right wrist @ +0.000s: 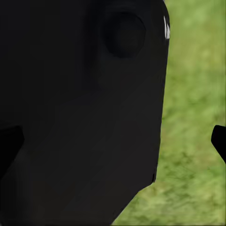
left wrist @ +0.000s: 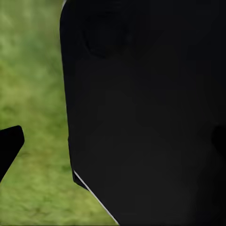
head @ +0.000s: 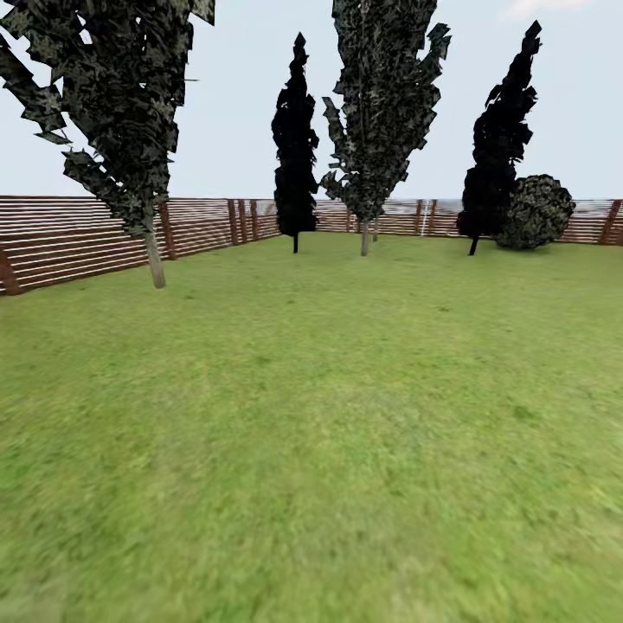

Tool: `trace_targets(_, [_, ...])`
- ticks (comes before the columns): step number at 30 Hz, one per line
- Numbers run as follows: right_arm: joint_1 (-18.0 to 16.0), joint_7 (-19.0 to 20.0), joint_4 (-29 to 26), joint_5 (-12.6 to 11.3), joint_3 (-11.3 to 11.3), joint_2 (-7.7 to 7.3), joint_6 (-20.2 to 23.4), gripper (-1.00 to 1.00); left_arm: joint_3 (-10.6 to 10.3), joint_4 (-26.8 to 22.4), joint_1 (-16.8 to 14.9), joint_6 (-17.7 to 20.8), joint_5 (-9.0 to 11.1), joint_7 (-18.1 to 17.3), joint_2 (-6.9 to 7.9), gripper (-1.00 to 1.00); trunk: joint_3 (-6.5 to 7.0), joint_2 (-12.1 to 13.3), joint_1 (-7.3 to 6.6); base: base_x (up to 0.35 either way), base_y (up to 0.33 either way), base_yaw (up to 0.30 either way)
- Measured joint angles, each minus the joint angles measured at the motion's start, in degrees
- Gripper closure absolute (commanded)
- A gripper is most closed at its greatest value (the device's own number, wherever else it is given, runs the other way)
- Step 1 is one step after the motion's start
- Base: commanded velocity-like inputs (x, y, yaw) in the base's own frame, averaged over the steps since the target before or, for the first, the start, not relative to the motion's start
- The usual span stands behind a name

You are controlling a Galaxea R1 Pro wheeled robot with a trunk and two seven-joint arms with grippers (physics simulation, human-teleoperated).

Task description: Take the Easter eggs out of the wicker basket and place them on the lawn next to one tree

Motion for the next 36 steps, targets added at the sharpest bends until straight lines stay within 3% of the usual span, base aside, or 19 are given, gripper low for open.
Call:
trace_targets(5, [-1.6, 0.4, 0.2, 0.3, 0.1, -1.6, 0.0, -1.0, -0.2, -0.1, 1.6, 0.0, 0.0, 0.0, 1.6, -1.0, 0.02, 0.0, 0.01, 0.0, 0.0, 0.0])
trace_targets(13, [-3.8, -0.1, 0.2, 0.4, 0.1, -4.16, -0.3, -1.0, 0.2, -0.6, 3.1, 0.2, 0.3, -0.5, 3.55, -1.0, 0.02, 0.0, -0.03, 0.321, -0.005, -0.079])
trace_targets(36, [-3.7, 0.4, 0.2, 0.2, 0.0, -4.54, -0.3, -1.0, 0.2, -0.6, 3.0, 0.2, 0.3, -0.5, 3.51, -1.0, 0.02, 0.0, -0.03, 0.341, 0.0, -0.296])
